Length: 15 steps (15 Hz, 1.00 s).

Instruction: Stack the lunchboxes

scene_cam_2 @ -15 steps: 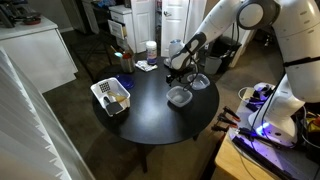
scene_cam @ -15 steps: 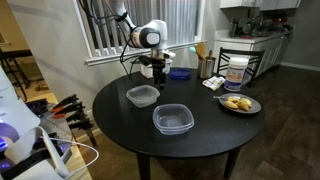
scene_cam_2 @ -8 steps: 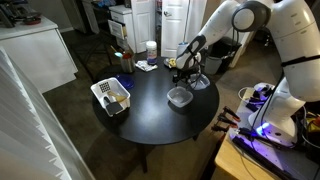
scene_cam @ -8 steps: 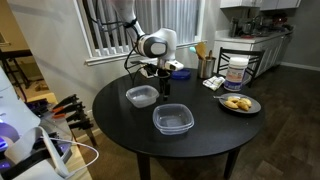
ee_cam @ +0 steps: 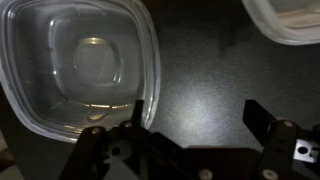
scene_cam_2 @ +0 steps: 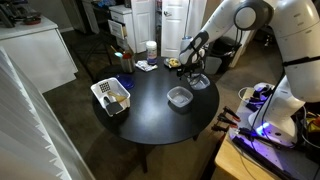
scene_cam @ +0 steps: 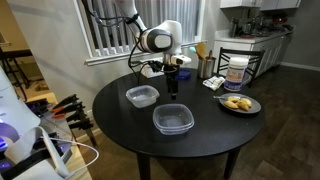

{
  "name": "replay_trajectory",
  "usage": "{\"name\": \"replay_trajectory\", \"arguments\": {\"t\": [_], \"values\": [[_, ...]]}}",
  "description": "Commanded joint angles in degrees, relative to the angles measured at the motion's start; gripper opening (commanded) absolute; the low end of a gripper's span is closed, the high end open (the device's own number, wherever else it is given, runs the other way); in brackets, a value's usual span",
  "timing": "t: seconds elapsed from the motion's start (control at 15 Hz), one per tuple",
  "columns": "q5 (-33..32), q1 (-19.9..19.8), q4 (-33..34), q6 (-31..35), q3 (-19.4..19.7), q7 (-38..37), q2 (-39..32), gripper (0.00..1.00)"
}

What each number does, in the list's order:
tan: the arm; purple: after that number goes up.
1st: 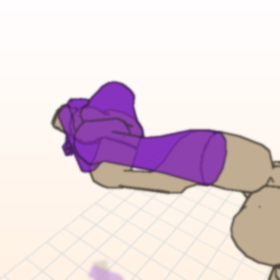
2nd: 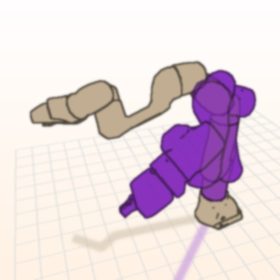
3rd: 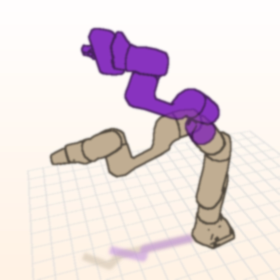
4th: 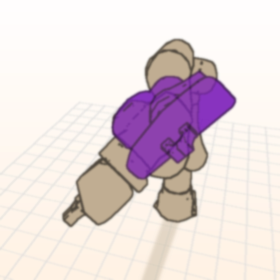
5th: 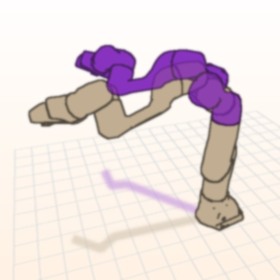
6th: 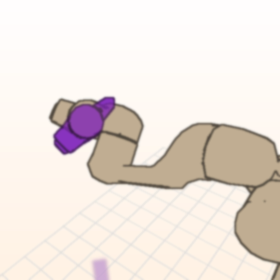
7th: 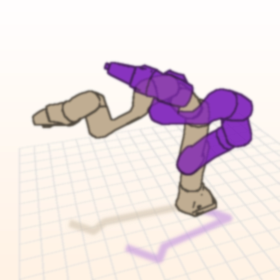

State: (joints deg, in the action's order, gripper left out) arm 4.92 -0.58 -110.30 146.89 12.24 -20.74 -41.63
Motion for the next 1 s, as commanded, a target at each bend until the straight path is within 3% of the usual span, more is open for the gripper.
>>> {"name": "replay_trajectory", "arguments": {"t": [0.0,0.2,0.27,0.4,0.93], "values": [[1.0,-2.4,-2.2,3.3,-0.5,0.6,-1.7,1.0],[2.8,-4.4,-2.1,6.1,-2.4,1.4,-4.5,0.99],[3.2,-4.8,-2.0,7.1,-2.9,1.7,-5.5,0.74],[3.8,-5.5,-2.1,8.9,-4.0,2.1,-6.6,0.72],[3.2,-3.8,-2.2,10.1,-3.3,1.2,-6.3,0.19]]}}
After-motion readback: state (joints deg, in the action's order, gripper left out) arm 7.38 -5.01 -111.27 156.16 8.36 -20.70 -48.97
